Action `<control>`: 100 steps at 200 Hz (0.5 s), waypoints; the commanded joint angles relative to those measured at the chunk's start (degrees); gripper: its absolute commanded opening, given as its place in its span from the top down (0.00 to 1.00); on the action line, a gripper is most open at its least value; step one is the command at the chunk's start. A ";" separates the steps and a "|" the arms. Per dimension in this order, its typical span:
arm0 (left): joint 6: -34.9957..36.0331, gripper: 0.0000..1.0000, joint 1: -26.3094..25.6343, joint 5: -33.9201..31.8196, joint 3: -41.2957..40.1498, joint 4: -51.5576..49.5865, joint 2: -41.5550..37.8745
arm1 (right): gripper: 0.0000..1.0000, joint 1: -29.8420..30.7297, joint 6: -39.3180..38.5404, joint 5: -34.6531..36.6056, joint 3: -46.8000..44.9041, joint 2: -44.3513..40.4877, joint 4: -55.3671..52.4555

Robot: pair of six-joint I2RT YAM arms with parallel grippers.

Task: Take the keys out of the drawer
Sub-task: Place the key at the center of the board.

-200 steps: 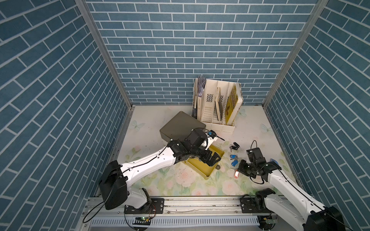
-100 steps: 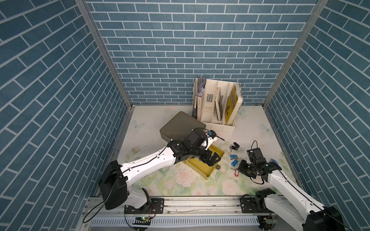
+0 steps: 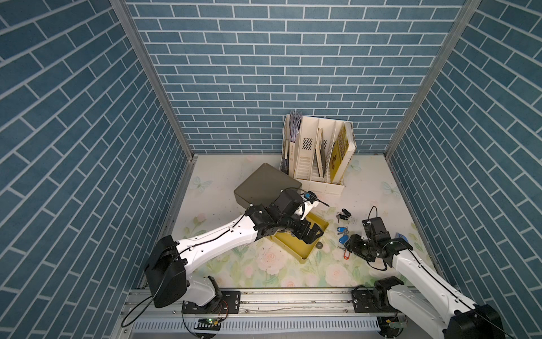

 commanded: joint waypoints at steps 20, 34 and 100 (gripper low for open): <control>0.87 0.00 -0.41 -0.75 0.51 -0.95 -0.76 | 0.31 -0.26 -0.21 0.52 1.05 -1.56 -0.77; 0.87 0.00 -0.41 -0.91 0.73 -0.88 -0.74 | 0.28 -0.29 -0.21 0.82 1.89 -1.99 -1.00; 0.88 0.00 -0.37 -1.80 1.49 -0.11 -2.11 | 0.28 -0.27 -1.85 0.05 8.69 -4.27 -1.48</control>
